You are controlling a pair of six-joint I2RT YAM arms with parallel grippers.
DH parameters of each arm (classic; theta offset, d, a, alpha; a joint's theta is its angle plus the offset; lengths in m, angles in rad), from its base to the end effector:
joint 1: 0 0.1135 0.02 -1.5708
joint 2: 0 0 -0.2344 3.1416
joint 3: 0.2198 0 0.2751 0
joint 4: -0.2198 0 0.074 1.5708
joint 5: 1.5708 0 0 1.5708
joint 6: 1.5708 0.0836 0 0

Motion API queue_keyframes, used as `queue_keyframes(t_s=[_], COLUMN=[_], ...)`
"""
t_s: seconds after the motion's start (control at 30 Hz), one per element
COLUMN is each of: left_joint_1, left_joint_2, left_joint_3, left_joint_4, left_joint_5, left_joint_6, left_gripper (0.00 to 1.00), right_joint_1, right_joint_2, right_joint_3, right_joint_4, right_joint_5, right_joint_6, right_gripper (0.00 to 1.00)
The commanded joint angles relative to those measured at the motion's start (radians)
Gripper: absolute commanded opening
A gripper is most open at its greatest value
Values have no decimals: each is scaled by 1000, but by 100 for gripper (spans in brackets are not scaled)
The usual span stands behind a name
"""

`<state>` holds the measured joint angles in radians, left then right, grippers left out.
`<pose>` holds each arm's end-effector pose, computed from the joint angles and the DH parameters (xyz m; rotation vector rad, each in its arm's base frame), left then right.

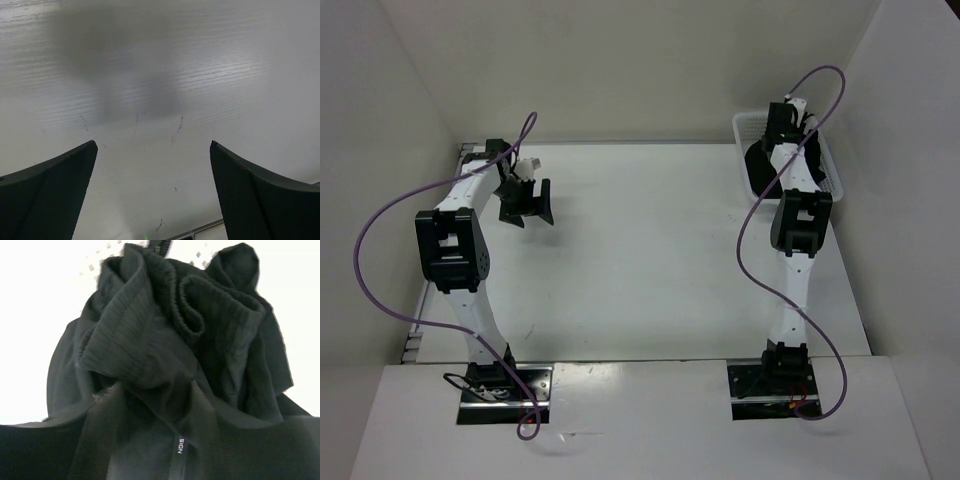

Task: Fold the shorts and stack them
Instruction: Grab the shorts from the pile

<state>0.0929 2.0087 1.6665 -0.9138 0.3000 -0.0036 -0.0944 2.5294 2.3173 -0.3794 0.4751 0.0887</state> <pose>0.4405 0.0162 0.1459 -0.0676 2.7878 -0.4012 0.6037 -0.0956 0.1676 0.4650 2.0807 -0.5152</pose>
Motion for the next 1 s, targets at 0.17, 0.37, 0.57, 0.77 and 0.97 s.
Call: queue_keyframes(t_s=[0.17,0.37,0.57,0.77,0.97], left_joint_1=[4,4,4,4,4], left_joint_2=[-16,-25,-47,-91,-133], left_joint_3=[-7,-7,-7,-19,-28], left_joint_4=[-14,-14,-14,-5,13], left_joint_5=[10,28,47,47,56], left_joint_6=[4,4,4,4,4], left_gripper=[100,100,100,100,100], right_joint_1=[2,25,64,114,156], right_joint_2=[3,-79,-167,-230,-294], right_joint_3=[31,-13,-127,-184,-136], right_joint_4=[-4,-38,-52,-30,-38], right_joint_5=[-90,-110,-153,-72,-24], right_joint_6=[-12,-12,48,23,89], right_gripper=[5,0,0,0,0])
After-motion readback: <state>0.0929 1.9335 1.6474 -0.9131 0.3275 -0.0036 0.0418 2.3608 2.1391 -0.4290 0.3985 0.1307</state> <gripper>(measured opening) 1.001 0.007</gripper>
